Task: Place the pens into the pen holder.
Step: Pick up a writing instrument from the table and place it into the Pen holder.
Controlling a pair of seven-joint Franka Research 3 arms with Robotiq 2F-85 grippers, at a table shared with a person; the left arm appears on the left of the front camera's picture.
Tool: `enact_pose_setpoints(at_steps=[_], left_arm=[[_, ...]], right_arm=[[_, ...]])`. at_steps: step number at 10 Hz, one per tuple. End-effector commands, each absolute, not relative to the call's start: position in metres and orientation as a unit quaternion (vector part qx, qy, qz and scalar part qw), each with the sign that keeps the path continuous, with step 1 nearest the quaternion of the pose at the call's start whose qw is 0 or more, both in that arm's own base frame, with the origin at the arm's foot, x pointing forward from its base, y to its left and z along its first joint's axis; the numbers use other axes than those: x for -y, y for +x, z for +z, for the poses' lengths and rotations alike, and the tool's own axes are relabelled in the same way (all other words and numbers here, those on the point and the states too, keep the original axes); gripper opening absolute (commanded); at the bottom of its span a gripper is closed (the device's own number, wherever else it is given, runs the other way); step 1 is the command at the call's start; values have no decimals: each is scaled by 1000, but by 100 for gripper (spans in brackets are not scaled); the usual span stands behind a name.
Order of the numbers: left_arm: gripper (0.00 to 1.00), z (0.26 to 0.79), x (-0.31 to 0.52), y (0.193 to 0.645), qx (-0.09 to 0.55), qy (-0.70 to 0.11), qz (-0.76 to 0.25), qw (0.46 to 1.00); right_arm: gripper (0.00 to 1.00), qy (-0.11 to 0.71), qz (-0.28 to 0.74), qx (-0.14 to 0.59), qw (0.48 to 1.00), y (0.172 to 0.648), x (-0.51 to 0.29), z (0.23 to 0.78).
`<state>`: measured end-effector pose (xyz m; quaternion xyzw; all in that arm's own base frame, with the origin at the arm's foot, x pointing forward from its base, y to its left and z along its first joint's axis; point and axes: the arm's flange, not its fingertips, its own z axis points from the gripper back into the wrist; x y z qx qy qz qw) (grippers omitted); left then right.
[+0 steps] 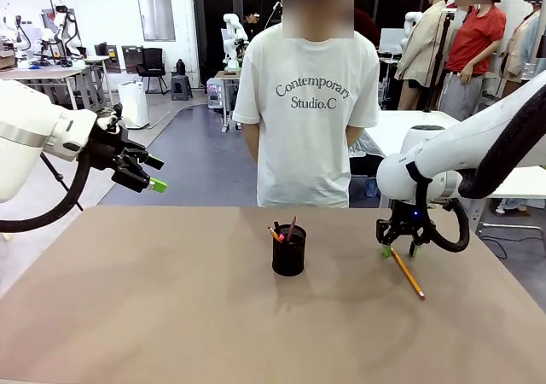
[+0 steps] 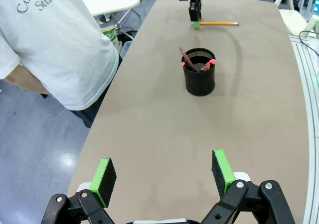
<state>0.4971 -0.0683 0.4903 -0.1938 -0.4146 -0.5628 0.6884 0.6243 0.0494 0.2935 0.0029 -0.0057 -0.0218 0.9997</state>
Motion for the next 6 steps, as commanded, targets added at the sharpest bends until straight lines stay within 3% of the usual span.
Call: enact_pose_setpoints(at_steps=[1,6], left_arm=[[100,492,65,497,413,-199,-564,687],[100,492,65,497,413,-199,-564,687]], right_arm=[[0,1,-13,-2,1000,629,-49,290],[0,3,-11,-6,1000,630,-50,290]])
